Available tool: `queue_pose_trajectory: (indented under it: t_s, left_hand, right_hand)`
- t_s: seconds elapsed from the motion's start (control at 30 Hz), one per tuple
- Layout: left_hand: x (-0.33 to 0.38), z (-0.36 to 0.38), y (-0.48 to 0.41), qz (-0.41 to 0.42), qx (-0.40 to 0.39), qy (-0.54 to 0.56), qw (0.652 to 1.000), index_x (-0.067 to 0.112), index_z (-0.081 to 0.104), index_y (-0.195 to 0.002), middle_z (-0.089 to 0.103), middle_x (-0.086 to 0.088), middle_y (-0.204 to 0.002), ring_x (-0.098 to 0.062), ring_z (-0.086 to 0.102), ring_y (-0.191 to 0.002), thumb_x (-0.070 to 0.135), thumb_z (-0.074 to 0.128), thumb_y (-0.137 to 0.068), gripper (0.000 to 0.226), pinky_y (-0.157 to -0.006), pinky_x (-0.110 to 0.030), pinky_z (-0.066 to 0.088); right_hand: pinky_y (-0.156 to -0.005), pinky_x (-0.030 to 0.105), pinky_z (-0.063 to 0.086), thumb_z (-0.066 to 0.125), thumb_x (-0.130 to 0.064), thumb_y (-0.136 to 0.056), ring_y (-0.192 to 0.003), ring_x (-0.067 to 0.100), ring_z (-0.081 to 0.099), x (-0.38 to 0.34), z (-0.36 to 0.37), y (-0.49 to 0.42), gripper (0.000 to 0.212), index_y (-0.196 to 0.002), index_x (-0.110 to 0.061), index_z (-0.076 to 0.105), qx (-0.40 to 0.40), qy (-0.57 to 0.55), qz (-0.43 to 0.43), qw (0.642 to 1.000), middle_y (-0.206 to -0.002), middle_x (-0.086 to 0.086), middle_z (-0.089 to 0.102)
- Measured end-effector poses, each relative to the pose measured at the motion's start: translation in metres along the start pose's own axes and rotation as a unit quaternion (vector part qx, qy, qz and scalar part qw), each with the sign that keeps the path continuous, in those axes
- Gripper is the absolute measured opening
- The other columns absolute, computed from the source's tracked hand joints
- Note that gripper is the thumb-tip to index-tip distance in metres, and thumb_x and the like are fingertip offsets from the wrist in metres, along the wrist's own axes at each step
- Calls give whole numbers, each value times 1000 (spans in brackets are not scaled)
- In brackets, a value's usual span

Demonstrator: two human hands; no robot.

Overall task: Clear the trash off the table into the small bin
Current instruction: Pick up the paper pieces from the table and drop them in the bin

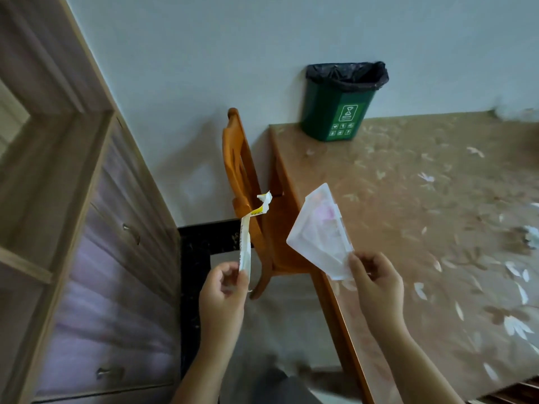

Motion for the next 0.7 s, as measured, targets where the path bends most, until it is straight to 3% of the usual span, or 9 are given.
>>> queue_pose_trajectory:
  t_s: [0.2, 0.33, 0.47, 0.6, 0.7]
  left_hand:
    - [41, 50, -74, 39, -43, -1, 998, 23, 60, -80, 65, 0, -79, -4, 62, -65, 1, 61, -84, 21, -57, -15, 49]
    - [84, 90, -124, 80, -81, -24, 993, 28, 56, -82, 64, 5, -82, 0, 62, -71, 5, 60, -85, 24, -56, -9, 48]
    - [112, 121, -167, 110, -95, -33, 989, 31, 53, -82, 59, 14, -84, 13, 57, -74, 8, 59, -86, 24, -54, -3, 43]
    - [119, 140, -213, 108, -85, -25, 990, 31, 53, -81, 58, 13, -83, 15, 56, -71, 8, 59, -86, 25, -54, -2, 43]
    - [119, 152, -258, 109, -93, -27, 989, 31, 55, -83, 60, 11, -85, 4, 60, -72, 9, 60, -86, 23, -55, -5, 45]
  right_hand:
    - [-53, 14, 44, 56, -8, -86, -66, 13, 56, 0, 17, -80, 19, -73, -21, 58, 50, -27, 3, 998, -71, -3, 61]
    - [-55, 13, 44, 56, -10, -87, -67, 16, 56, 6, 22, -135, 16, -75, -20, 60, 92, -60, 33, 993, -72, 0, 62]
    - [-56, 9, 43, 58, -11, -86, -65, 9, 55, 2, 27, -181, 22, -72, -27, 58, 107, -78, 42, 990, -73, -2, 62]
    - [-55, 9, 42, 58, -11, -85, -60, 3, 54, -4, 31, -223, 22, -70, -27, 58, 127, -64, 38, 989, -70, -5, 62]
    - [-61, 29, 48, 59, -12, -85, -62, 15, 53, -5, 42, -262, 25, -68, -30, 59, 147, -63, 42, 986, -63, -7, 61]
Point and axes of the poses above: each hand's wrist, its own y-axis away from the middle knuckle, its own z-axis out of the palm, x = y × z, the point moved 4 cm from there along -y, towards the middle knuckle
